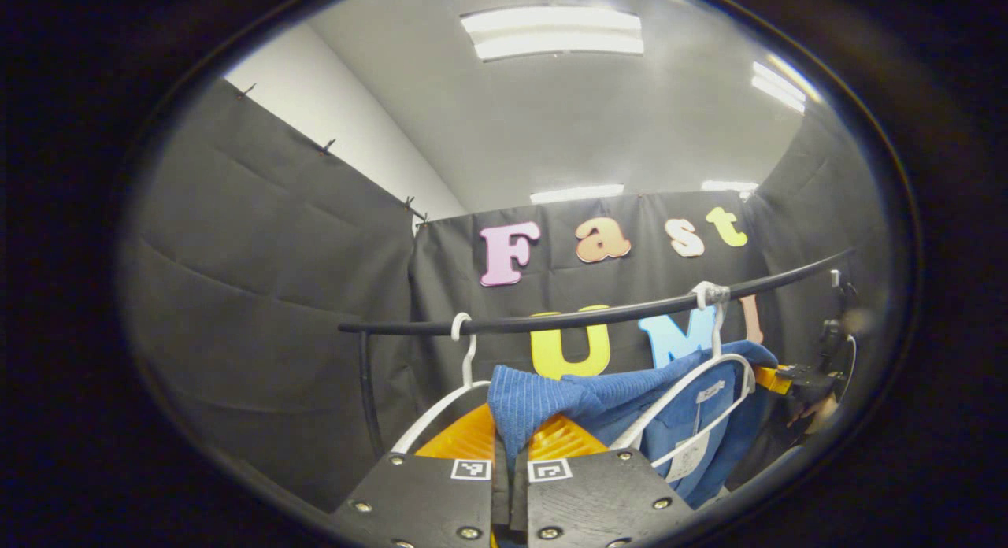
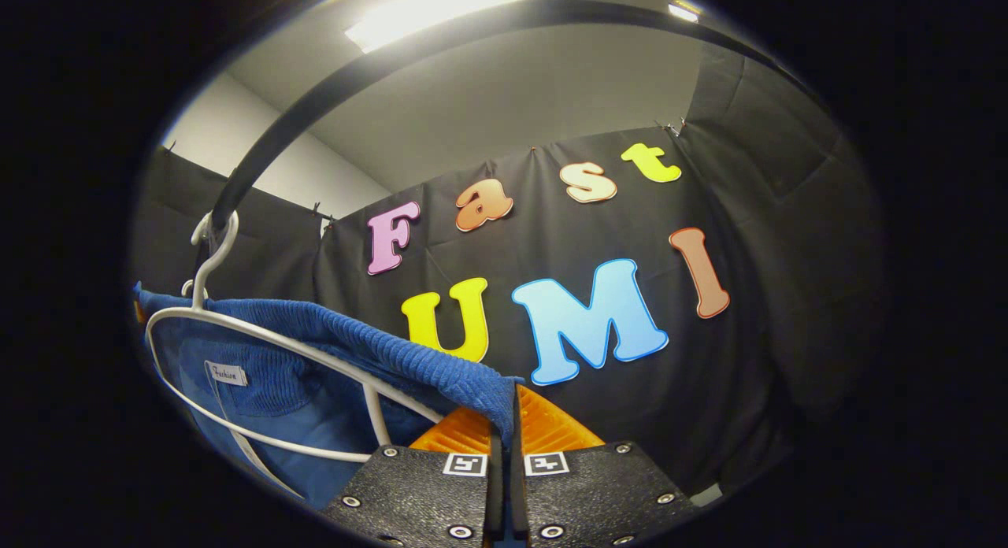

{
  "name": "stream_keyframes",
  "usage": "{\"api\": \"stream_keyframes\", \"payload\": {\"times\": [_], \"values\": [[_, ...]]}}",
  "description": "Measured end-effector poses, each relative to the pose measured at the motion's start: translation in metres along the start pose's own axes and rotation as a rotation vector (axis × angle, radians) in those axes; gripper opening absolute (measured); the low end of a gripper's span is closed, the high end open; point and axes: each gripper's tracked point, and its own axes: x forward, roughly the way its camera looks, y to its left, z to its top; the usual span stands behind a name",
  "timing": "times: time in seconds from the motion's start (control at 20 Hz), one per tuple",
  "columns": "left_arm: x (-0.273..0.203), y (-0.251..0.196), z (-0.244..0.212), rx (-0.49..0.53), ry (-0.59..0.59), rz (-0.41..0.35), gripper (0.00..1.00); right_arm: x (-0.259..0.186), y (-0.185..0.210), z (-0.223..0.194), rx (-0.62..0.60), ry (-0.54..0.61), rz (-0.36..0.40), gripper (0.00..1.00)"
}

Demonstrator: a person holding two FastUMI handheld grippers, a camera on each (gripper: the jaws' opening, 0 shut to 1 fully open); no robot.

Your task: Grasp the clothes on the hanger with both hands and then place them into the laundry hamper below.

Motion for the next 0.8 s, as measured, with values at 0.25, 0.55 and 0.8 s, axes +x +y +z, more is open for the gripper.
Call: {"api": "stream_keyframes", "payload": {"times": [0.25,0.55,0.8], "values": [[0.031,-0.003,-0.023,-0.010,0.031,-0.038,0.07,0.015,-0.010,-0.014,0.011,0.030,-0.022,0.01],[0.037,-0.004,-0.069,-0.068,0.093,-0.070,0.07,0.014,-0.024,-0.052,-0.001,0.112,-0.033,0.03],[0.031,0.002,-0.076,-0.119,0.099,-0.066,0.02,0.013,-0.022,-0.060,-0.017,0.130,-0.016,0.02]]}}
